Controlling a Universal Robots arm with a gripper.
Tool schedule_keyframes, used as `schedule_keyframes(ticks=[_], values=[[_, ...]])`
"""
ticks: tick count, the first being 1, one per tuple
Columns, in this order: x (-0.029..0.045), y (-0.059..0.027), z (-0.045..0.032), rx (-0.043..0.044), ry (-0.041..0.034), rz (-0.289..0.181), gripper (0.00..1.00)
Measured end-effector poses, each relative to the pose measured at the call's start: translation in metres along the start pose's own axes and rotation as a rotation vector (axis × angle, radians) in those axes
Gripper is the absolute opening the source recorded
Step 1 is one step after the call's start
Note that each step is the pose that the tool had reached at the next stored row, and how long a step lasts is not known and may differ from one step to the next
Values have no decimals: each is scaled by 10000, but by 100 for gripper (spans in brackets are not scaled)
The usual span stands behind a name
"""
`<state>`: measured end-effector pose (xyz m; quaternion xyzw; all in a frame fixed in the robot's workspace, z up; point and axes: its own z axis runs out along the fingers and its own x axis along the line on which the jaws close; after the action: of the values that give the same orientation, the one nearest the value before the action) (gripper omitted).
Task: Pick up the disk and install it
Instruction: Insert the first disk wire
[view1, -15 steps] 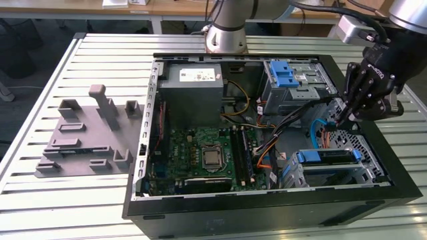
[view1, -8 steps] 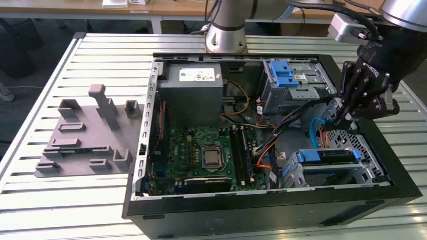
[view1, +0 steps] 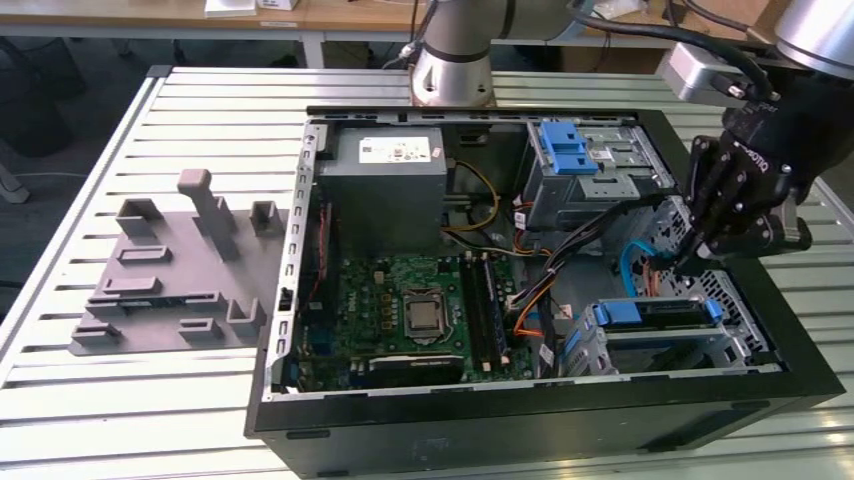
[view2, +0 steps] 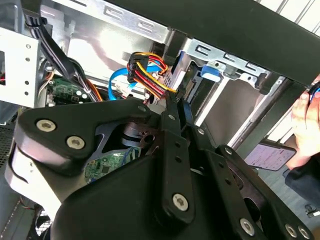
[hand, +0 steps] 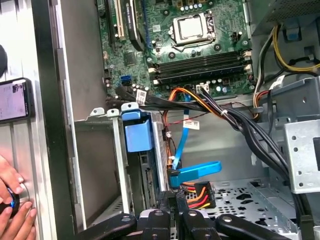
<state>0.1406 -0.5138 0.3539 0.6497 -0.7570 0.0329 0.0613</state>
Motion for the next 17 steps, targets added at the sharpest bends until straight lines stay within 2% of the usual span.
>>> schedule_keyframes(ticks=[10, 17], values=[[54, -10, 29, 11, 4, -78, 16], [53, -27, 37, 18, 16, -119, 16]])
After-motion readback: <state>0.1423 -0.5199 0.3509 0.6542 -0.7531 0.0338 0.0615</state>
